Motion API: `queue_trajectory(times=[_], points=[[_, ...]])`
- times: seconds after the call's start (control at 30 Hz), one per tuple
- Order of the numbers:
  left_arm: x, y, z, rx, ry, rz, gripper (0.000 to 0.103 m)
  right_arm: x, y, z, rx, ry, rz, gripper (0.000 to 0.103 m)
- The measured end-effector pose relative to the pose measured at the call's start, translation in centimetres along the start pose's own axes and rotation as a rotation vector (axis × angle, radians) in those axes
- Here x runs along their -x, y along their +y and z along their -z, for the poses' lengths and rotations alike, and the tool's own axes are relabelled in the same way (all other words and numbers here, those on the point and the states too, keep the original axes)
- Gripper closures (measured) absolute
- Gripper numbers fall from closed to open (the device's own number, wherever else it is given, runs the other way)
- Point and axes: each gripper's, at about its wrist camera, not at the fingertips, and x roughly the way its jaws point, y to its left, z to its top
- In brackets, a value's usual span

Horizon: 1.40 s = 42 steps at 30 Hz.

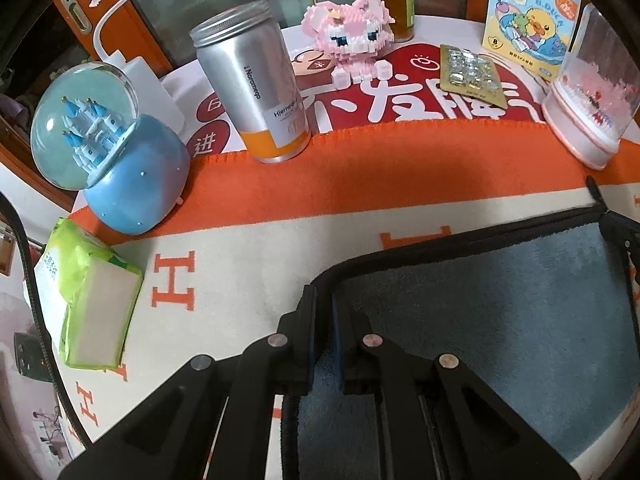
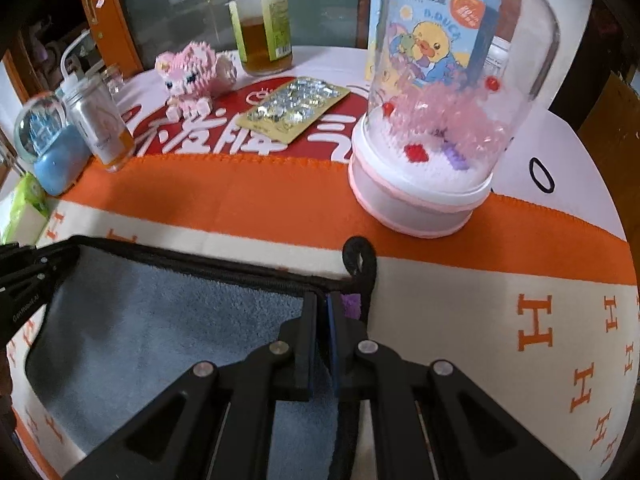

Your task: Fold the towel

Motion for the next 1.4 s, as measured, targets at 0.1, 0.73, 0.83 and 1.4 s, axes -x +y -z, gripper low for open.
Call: queue_trajectory(times=[0.1,0.73,0.83,1.4], points=[[0.1,-0.4,-0.1,-0.015,-0.020,-0.026,0.095,0.1,0.4,0.1,0.028,-0.015,0.016,0.095],[13.4,1.1,5.9,0.070,-0.136,0.112,0.010,12.3,0.2,4.6,-0.140,-0.094,-0.056,0.056],[16.5,1.5,8.0,0.075,-0.154,0.146,0.001,15.1,1.1,6.4,-0.157,-0.111,-0.064,0.056],[30.0,2.7,17.6,0.106,-0.290,0.268,0.001,27.7,5.4,16.6,-0.226,-0.178,-0.013,0.045]])
